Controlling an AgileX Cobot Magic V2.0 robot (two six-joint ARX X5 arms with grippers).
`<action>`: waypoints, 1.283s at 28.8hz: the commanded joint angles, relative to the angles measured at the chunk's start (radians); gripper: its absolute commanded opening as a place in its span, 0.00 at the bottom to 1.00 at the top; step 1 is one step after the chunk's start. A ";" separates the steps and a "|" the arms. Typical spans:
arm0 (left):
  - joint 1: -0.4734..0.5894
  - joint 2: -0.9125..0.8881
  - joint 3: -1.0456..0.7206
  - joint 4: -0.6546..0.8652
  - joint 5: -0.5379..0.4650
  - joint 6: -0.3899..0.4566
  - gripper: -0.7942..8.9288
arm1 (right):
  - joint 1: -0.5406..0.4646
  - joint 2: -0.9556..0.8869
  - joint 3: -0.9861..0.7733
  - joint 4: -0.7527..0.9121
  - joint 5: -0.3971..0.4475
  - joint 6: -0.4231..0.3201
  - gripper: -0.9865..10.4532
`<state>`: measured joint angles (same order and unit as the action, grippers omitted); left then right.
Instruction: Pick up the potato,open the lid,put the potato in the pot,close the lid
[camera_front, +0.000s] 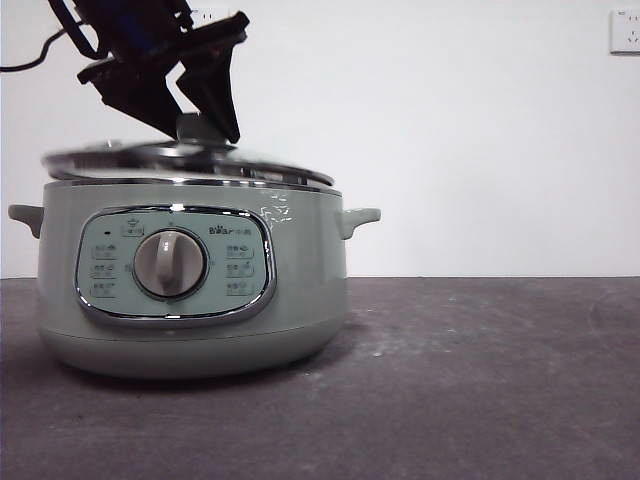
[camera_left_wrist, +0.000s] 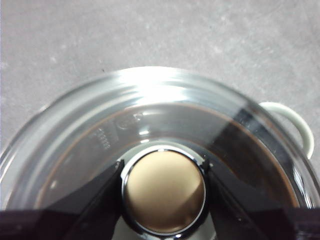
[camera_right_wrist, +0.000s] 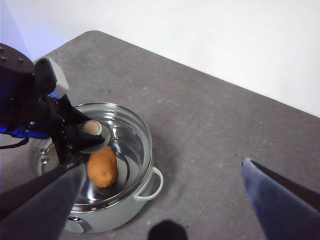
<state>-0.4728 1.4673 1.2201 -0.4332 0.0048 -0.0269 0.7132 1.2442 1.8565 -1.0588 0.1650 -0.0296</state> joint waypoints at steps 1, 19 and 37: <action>-0.015 0.004 0.011 0.022 0.006 -0.007 0.07 | 0.000 -0.001 -0.002 0.002 0.002 0.014 0.58; -0.030 0.005 0.011 -0.075 -0.003 0.004 0.08 | 0.000 -0.001 -0.002 -0.006 0.002 0.015 0.58; -0.057 -0.190 0.013 -0.034 -0.024 0.001 0.50 | 0.000 -0.022 -0.105 -0.074 0.001 0.077 0.51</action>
<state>-0.5232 1.2942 1.2285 -0.4637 -0.0216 -0.0334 0.7132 1.2243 1.7790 -1.1419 0.1650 0.0284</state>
